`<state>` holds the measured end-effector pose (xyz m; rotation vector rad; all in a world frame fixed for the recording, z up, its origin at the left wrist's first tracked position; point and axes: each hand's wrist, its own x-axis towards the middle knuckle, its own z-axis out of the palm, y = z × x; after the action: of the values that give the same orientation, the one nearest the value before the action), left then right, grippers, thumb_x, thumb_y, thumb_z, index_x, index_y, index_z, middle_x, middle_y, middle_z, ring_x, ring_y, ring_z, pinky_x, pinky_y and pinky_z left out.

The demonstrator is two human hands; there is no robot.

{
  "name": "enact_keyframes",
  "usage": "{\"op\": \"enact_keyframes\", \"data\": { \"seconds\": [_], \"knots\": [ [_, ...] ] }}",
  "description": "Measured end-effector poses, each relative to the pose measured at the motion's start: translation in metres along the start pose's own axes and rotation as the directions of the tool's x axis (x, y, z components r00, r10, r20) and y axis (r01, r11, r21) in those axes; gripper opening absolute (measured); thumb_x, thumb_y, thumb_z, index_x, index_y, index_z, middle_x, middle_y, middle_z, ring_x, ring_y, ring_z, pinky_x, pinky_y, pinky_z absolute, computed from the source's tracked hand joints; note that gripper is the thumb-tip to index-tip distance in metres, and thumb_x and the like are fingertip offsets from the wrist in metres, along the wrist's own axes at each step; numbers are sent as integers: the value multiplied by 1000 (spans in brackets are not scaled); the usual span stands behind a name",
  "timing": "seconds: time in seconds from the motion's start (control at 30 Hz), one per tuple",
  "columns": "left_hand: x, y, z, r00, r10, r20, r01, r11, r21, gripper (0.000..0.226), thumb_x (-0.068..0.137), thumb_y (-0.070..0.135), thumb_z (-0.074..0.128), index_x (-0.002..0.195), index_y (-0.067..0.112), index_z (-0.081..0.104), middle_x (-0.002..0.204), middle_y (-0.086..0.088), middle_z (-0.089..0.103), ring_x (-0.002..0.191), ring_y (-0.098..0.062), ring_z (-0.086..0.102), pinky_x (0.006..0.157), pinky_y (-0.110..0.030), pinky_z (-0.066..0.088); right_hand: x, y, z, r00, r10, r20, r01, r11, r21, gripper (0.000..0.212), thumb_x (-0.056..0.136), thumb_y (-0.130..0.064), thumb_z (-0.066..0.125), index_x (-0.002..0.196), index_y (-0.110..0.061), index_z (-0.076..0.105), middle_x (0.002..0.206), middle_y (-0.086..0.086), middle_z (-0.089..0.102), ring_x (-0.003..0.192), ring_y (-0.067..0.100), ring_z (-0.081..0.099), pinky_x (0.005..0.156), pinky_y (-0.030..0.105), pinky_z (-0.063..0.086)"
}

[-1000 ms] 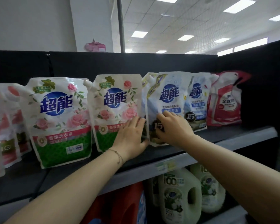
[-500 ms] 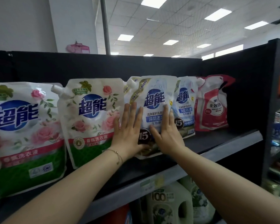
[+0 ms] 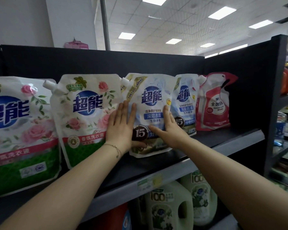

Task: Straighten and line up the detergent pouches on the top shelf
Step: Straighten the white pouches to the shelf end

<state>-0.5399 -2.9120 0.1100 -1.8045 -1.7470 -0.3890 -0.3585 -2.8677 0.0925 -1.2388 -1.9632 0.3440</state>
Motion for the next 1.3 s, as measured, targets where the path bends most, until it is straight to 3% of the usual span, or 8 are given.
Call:
{"op": "enact_keyframes", "data": {
  "seconds": [0.2, 0.43, 0.6, 0.77, 0.93, 1.1, 1.23, 1.3],
  "knots": [
    [-7, 3, -5, 1000, -8, -10, 8, 1000, 0, 139, 62, 84, 53, 142, 12, -34, 152, -12, -32, 142, -27, -26, 115, -40, -12, 0, -4, -13, 998, 32, -49, -2, 855, 518, 81, 92, -29, 61, 151, -27, 6, 141, 2, 43, 121, 18, 50, 100, 38, 46],
    [-30, 6, -4, 982, -38, -187, -69, 843, -534, 105, 75, 45, 74, 150, 7, 12, 157, -6, 8, 144, -18, 11, 116, -27, 12, 17, 5, -26, 985, 174, -13, -141, 836, 530, 39, 98, -33, 50, 131, -14, 45, 121, 5, 58, 110, 23, 58, 96, 46, 49],
    [-21, 12, -10, 919, -378, -113, 133, 567, -813, 50, 90, 27, 62, 128, 10, 35, 115, -1, 48, 108, -18, 51, 91, -32, 46, 32, 23, -31, 968, 193, 159, -246, 626, 740, 49, 85, -29, 70, 127, -11, 54, 118, 7, 64, 102, 24, 63, 82, 37, 54],
    [-4, 15, -16, 846, -534, 19, 310, 462, -831, 14, 96, 27, 53, 94, 14, 55, 84, 7, 56, 83, -13, 55, 73, -25, 40, 39, 33, -35, 973, 137, 187, -232, 562, 794, 44, 77, -24, 78, 114, -10, 56, 105, 5, 69, 88, 19, 69, 62, 29, 54],
    [2, 17, -17, 810, -586, -31, 344, 517, -784, 19, 94, 26, 57, 82, 11, 54, 76, 1, 55, 69, -8, 51, 58, -20, 35, 50, 40, -30, 989, 108, 102, -148, 663, 734, 45, 70, -32, 83, 103, -9, 62, 95, 3, 73, 84, 19, 71, 79, 41, 58],
    [-3, 28, -9, 741, -631, -232, 295, 615, -731, 18, 92, 25, 60, 84, 10, 53, 76, 4, 54, 71, -12, 53, 61, -22, 40, 51, 55, -33, 945, 110, -309, 65, 861, 505, 45, 81, -32, 74, 62, -15, 37, 58, 2, 38, 55, 16, 35, 59, 32, 34],
    [-17, 31, 2, 724, -462, -512, 188, 846, -499, 45, 82, 35, 70, 107, 8, 43, 107, -10, 50, 97, -24, 51, 83, -38, 48, 40, 69, -36, 879, -164, -448, 280, 938, 205, 30, 85, -32, 69, 87, -12, 47, 83, 0, 47, 71, 14, 44, 62, 26, 38],
    [-20, 31, 9, 806, -242, -540, 112, 959, -262, 66, 79, 55, 62, 121, 10, 39, 132, -15, 41, 124, -29, 40, 103, -41, 33, 35, 66, -29, 807, -382, -451, 443, 896, 33, 44, 83, -41, 69, 105, -10, 47, 105, 6, 50, 92, 20, 48, 78, 29, 44]
  ]
}}
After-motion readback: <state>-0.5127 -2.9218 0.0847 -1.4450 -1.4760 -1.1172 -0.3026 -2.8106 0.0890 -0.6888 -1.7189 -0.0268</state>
